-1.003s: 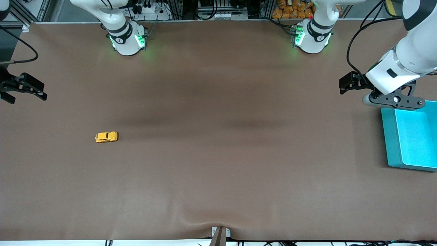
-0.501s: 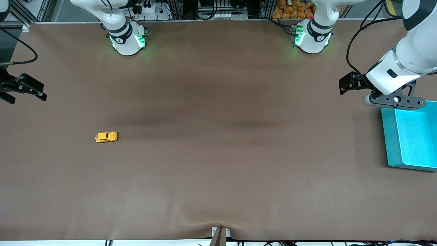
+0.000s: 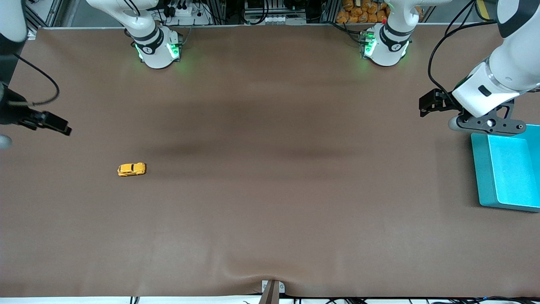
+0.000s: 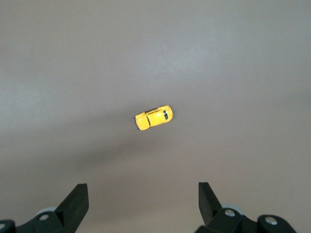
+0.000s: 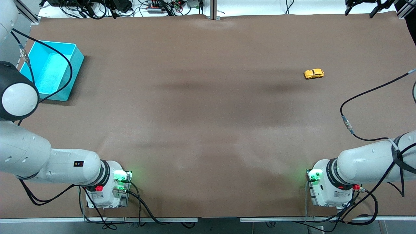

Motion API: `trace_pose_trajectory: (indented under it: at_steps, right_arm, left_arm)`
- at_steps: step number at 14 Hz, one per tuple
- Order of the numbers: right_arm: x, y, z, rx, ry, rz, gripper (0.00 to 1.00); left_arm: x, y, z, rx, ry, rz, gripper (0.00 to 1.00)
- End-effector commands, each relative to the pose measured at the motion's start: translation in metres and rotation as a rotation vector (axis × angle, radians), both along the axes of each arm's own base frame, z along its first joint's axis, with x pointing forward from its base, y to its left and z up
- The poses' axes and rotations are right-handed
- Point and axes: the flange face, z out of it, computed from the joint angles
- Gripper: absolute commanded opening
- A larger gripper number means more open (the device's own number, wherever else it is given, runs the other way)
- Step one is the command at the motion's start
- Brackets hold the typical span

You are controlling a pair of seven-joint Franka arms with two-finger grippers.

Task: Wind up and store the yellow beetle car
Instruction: 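Move the right gripper toward the yellow beetle car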

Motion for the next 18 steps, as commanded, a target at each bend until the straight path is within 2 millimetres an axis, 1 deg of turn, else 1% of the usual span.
trace_pose_trajectory:
  at_steps: [1,2,3,5,7,10,12,14,18]
  right_arm:
    - [0.004,0.000,-0.009,0.004,0.024,-0.081,1.00]
    - [0.006,-0.002,-0.015,0.001,0.033,-0.106,1.00]
    - [0.012,0.001,-0.026,-0.005,0.044,-0.150,1.00]
    - [0.019,-0.006,-0.042,-0.003,0.053,-0.305,1.00]
    - [0.029,-0.005,-0.060,-0.006,0.053,-0.487,1.00]
    - [0.033,-0.011,-0.083,0.001,0.044,-0.633,1.00]
    - [0.038,-0.013,-0.113,0.006,0.079,-0.765,1.00]
    - [0.043,-0.012,-0.133,-0.003,0.068,-0.869,1.00]
    - [0.052,-0.016,-0.195,-0.038,0.072,-1.111,1.00]
  left_arm:
    - [0.002,0.000,0.004,0.023,-0.014,0.012,1.00]
    - [0.002,0.000,0.004,0.023,-0.014,0.012,1.00]
    - [0.002,0.000,0.004,0.023,-0.014,0.012,1.00]
    - [0.002,0.000,0.004,0.023,-0.014,0.014,1.00]
    - [0.002,0.000,0.004,0.023,-0.014,0.014,1.00]
    - [0.002,0.000,0.004,0.023,-0.014,0.014,1.00]
    - [0.002,0.000,0.003,0.023,-0.013,0.014,1.00]
    - [0.002,0.000,0.003,0.022,-0.013,0.014,1.00]
    - [0.002,-0.002,0.003,0.025,-0.013,0.030,1.00]
